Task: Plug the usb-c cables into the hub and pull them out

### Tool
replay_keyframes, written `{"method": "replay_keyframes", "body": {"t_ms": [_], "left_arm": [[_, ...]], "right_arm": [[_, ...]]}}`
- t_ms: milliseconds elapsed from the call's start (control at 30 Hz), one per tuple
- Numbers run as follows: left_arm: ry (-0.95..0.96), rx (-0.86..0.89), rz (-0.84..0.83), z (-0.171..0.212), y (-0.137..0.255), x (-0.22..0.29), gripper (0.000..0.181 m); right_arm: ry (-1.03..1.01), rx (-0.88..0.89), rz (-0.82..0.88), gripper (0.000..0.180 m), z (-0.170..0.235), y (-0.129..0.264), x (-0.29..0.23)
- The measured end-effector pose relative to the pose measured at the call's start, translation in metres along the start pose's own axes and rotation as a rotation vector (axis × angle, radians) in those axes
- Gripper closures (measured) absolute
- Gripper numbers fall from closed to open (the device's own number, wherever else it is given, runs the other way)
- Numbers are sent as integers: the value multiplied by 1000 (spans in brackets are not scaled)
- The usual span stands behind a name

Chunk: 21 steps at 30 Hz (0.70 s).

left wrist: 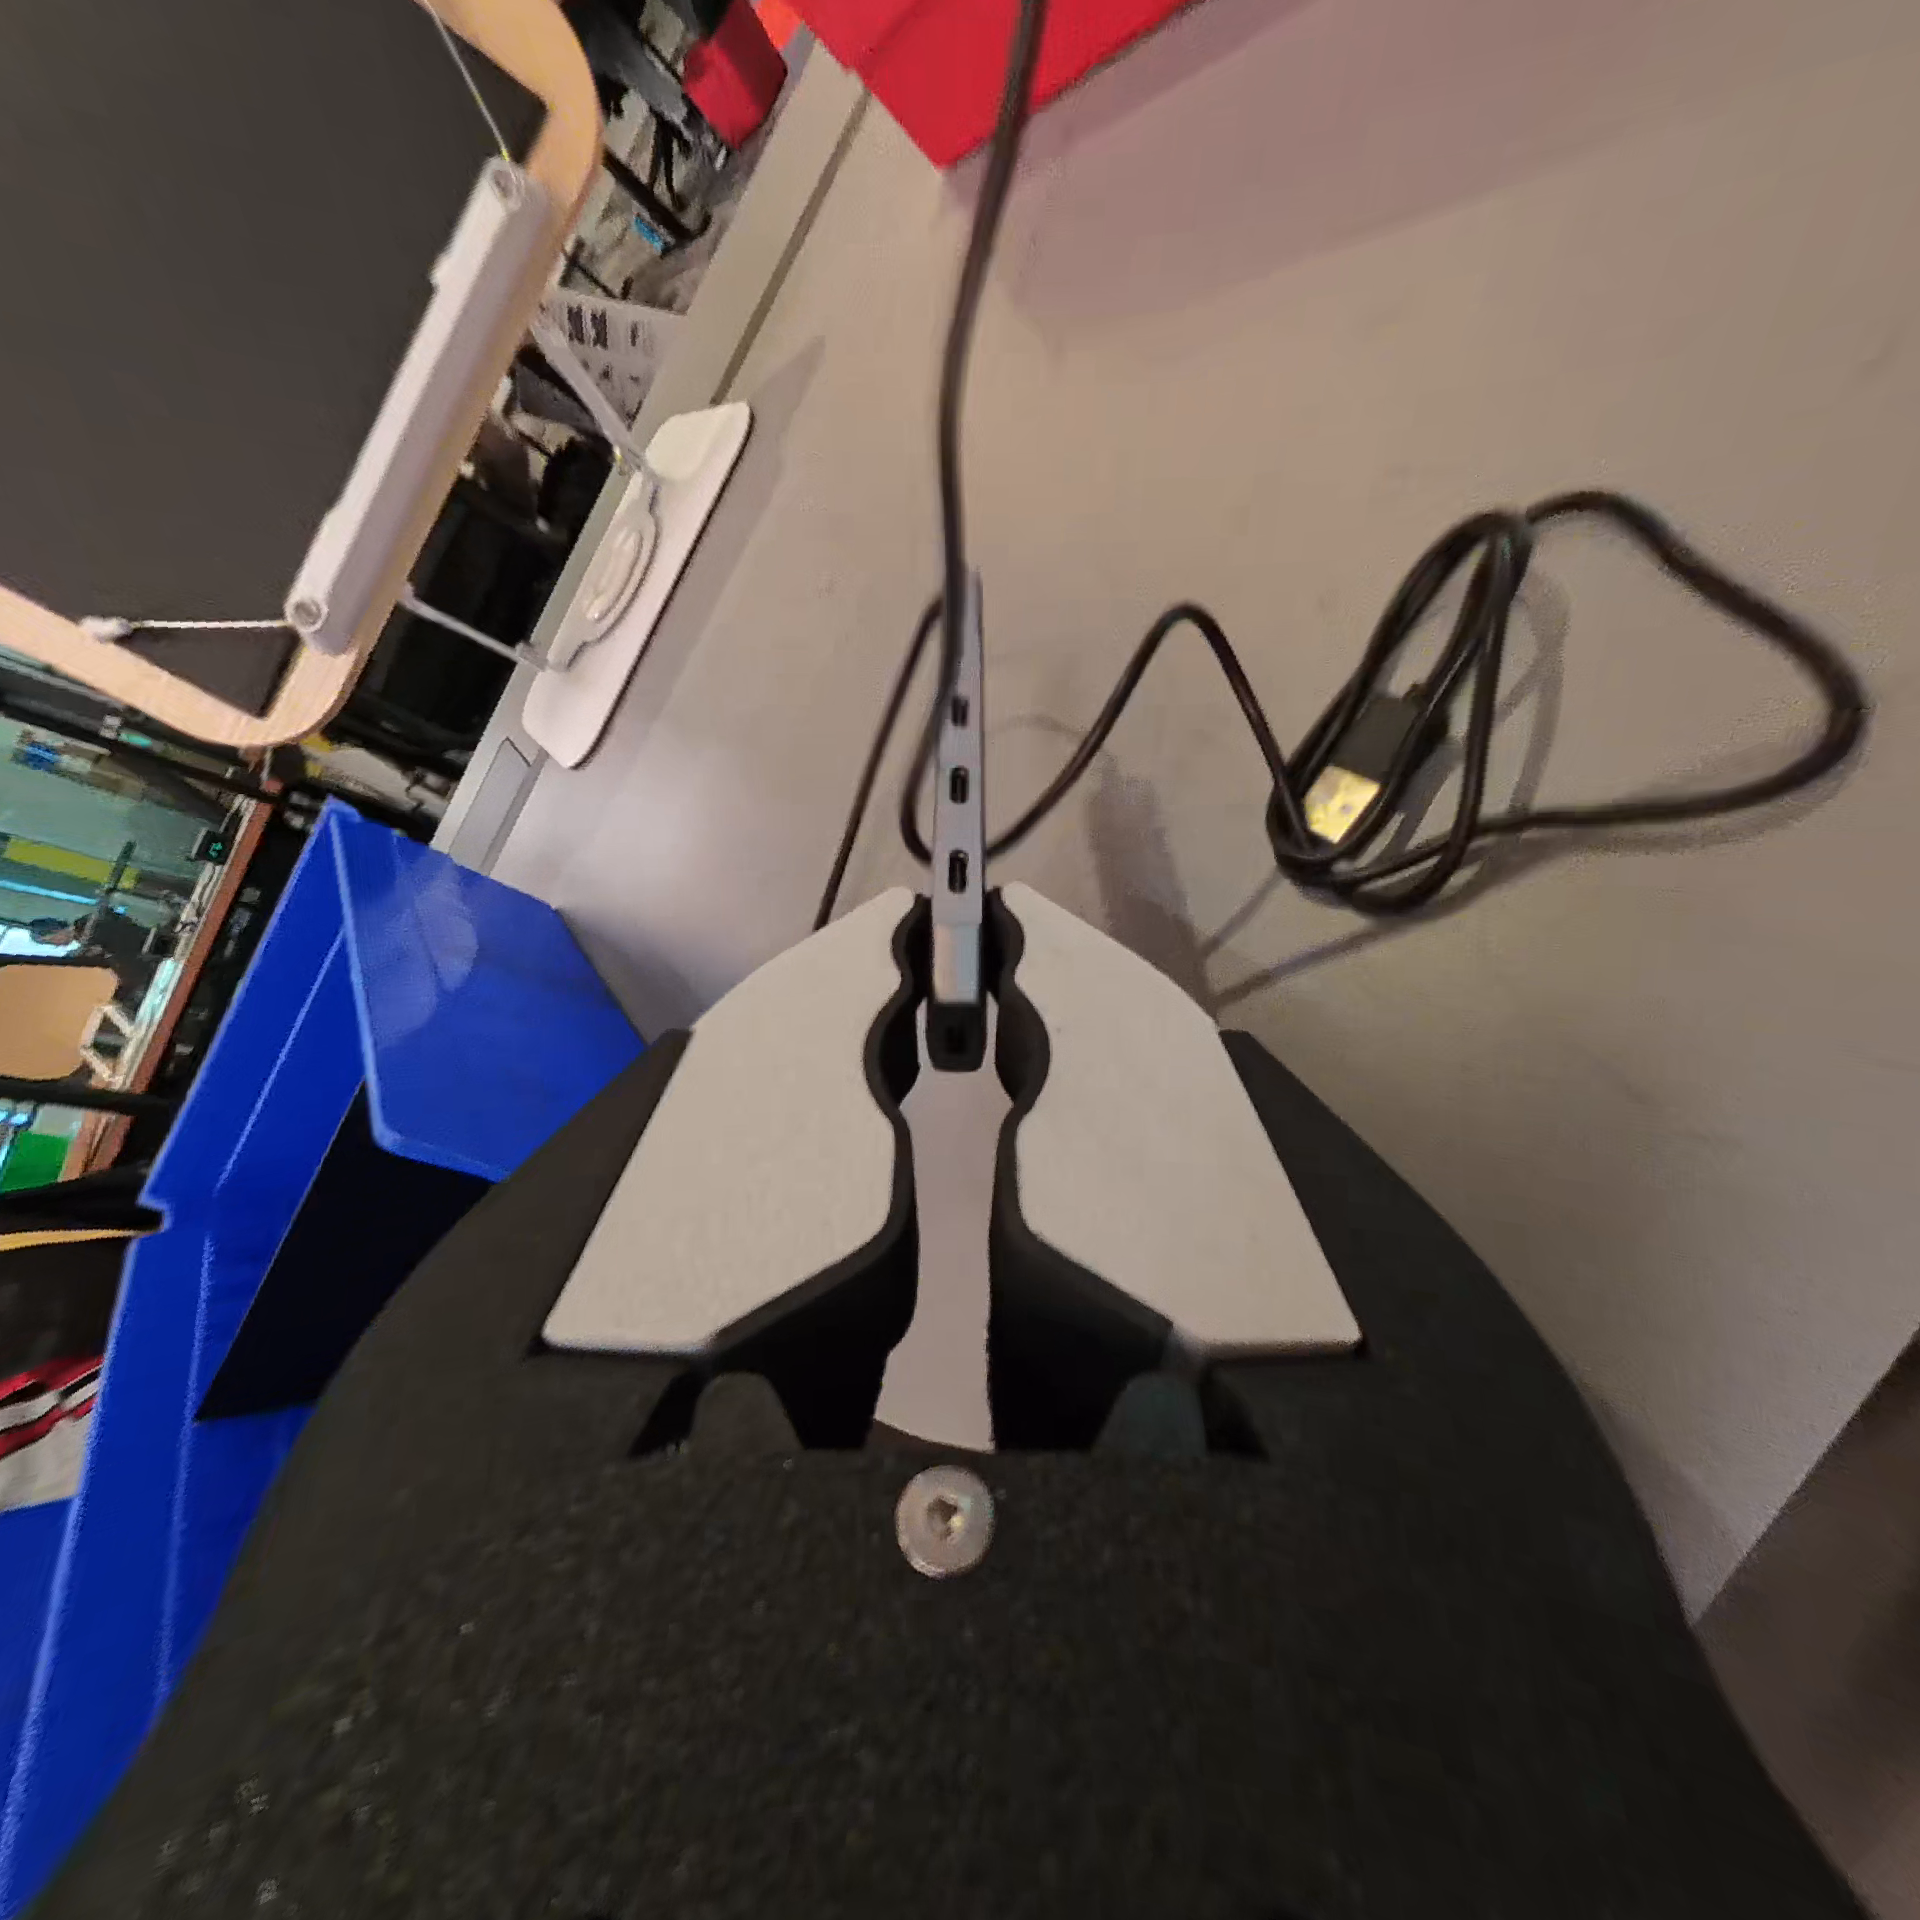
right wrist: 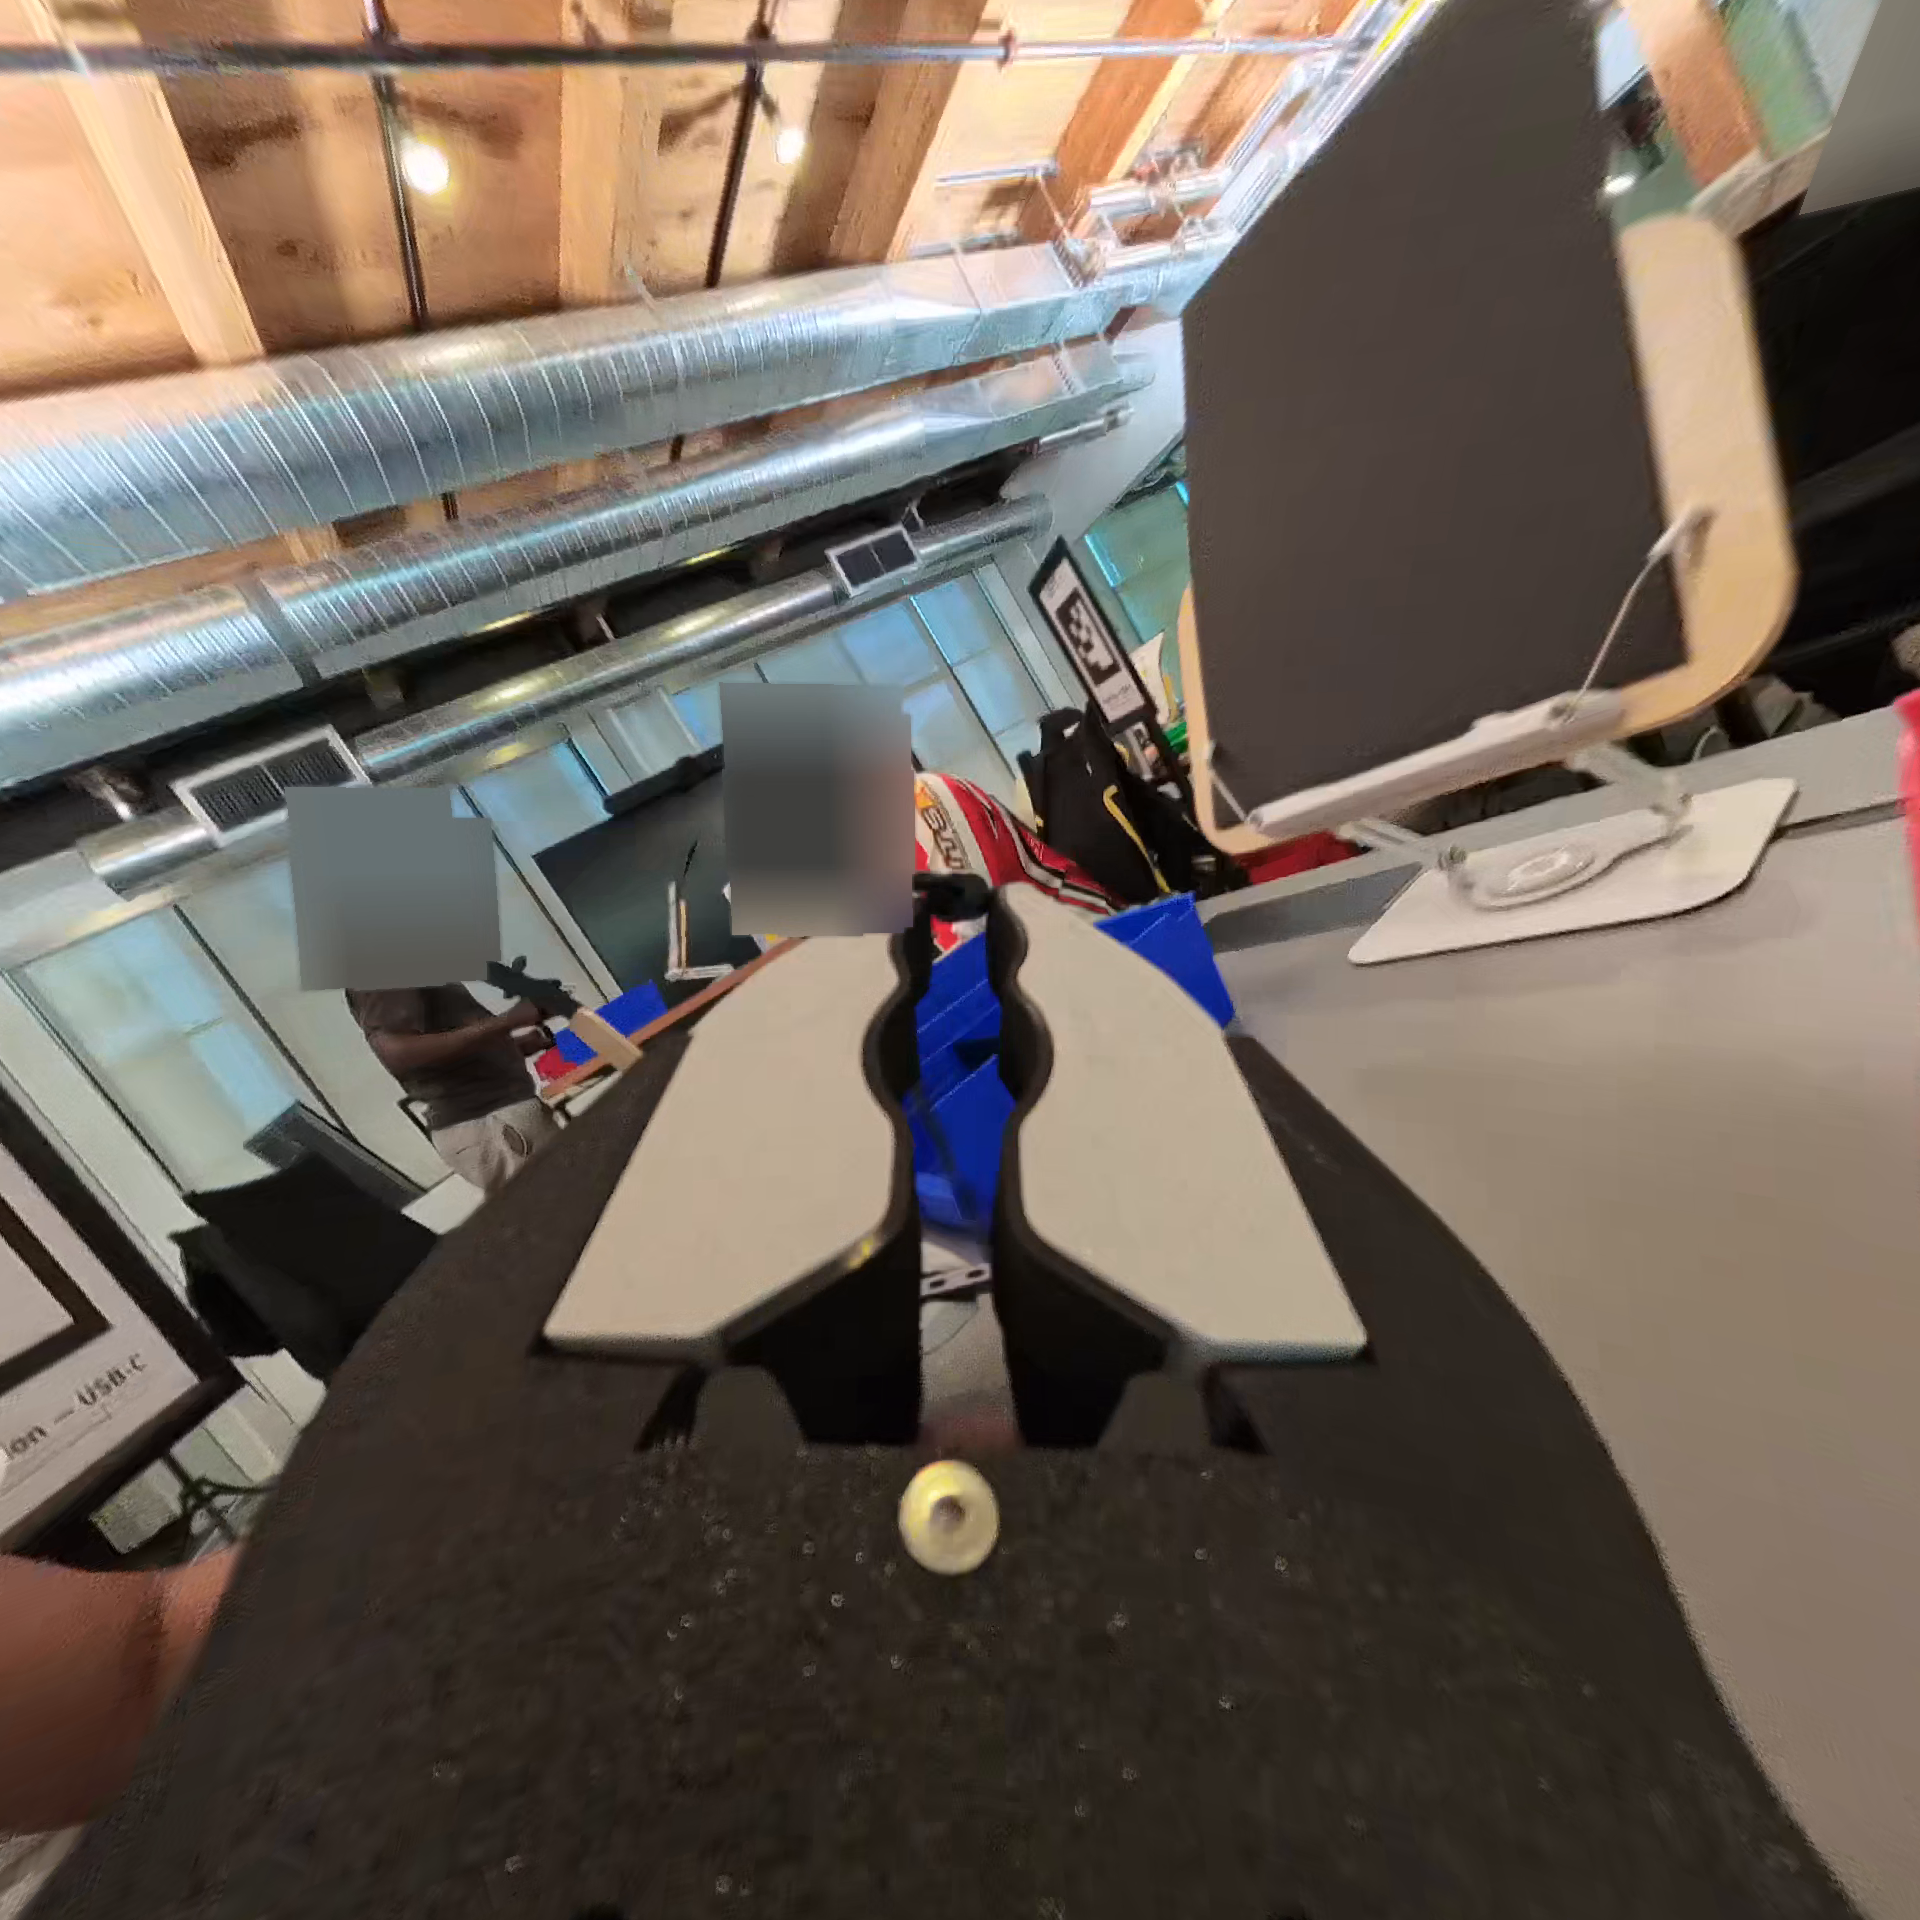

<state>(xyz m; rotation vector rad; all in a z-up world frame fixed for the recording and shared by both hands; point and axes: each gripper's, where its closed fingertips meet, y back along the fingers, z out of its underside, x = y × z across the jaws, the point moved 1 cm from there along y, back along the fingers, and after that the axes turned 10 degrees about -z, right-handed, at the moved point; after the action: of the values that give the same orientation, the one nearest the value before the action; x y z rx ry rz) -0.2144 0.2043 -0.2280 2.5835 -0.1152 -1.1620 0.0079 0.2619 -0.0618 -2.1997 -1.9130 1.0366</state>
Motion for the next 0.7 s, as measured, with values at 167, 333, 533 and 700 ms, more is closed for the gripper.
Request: {"method": "replay_keyframes", "body": {"t_ms": [167, 333, 533, 700], "left_arm": [[41, -37, 17, 13, -5, -6, 172], [111, -7, 74, 5, -5, -1, 172], [42, 130, 94, -23, 14, 8, 172], [-15, 182, 106, -41, 28, 25, 172]], "right_arm": [[57, 97, 94, 170, -69, 24, 10], [49, -265, 190, 170, 0, 8, 38], [71, -592, 130, 170, 89, -18, 37], [184, -777, 0, 170, 118, -55, 7]]}}
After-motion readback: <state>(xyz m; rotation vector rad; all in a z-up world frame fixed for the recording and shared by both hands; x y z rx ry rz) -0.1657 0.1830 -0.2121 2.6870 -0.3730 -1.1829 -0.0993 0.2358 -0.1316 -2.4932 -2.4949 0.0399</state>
